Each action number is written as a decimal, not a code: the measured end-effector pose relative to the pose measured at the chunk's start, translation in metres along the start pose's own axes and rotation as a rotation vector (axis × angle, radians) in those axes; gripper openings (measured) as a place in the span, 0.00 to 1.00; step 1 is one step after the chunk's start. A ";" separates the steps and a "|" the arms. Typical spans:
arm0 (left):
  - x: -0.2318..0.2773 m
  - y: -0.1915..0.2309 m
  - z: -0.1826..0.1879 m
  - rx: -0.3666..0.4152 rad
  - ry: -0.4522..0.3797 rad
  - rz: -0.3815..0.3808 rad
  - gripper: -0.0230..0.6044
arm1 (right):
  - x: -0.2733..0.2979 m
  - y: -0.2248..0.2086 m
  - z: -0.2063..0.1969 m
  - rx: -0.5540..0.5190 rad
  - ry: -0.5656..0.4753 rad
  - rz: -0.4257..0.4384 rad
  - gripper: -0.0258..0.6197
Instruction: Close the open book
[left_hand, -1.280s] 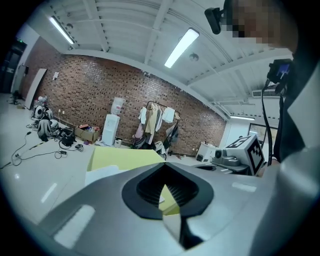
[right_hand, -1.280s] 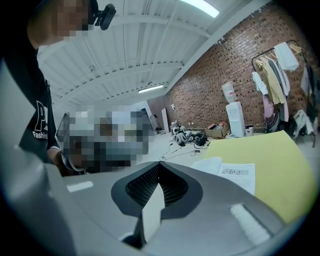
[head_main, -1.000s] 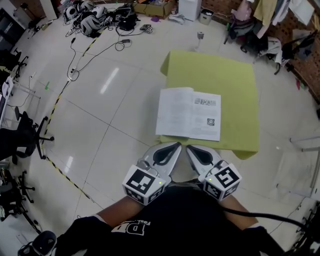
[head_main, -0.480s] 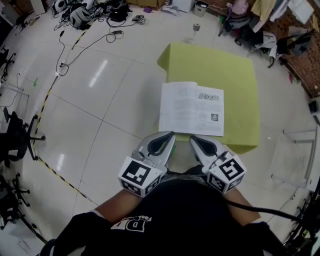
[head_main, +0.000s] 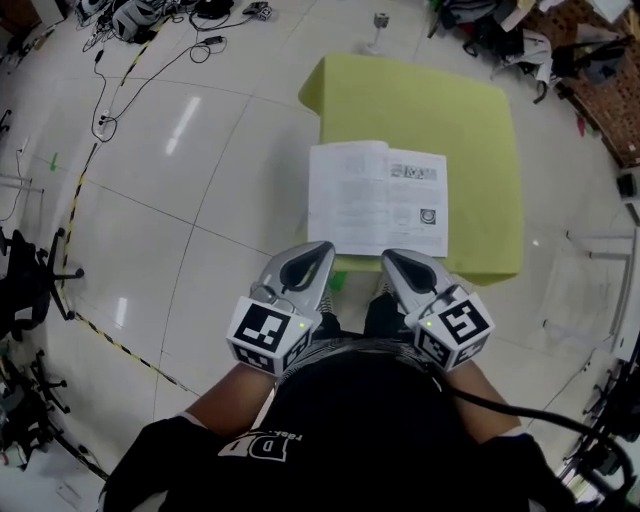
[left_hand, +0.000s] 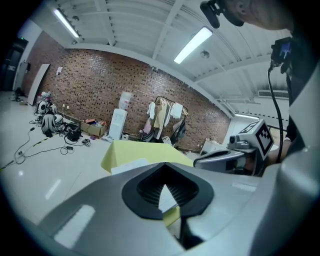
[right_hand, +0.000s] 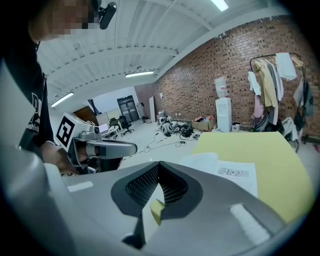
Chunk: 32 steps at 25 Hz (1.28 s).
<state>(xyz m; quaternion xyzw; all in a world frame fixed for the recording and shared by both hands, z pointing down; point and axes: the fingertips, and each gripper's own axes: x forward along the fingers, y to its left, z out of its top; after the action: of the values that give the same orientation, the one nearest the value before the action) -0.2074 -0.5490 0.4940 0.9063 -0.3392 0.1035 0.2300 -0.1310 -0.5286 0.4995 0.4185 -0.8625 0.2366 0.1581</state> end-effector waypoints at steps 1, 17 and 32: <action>0.004 0.004 -0.004 0.000 0.011 0.007 0.05 | 0.003 -0.004 -0.003 0.002 0.010 -0.002 0.05; 0.052 0.099 -0.125 -0.460 0.177 0.104 0.05 | 0.049 -0.037 -0.052 0.013 0.151 0.078 0.05; 0.072 0.133 -0.182 -0.803 0.142 0.042 0.29 | 0.053 -0.054 -0.064 0.066 0.171 0.100 0.05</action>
<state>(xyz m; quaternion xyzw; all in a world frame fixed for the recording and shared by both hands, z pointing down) -0.2471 -0.5895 0.7232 0.7280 -0.3542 0.0297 0.5862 -0.1148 -0.5577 0.5932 0.3584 -0.8573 0.3074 0.2052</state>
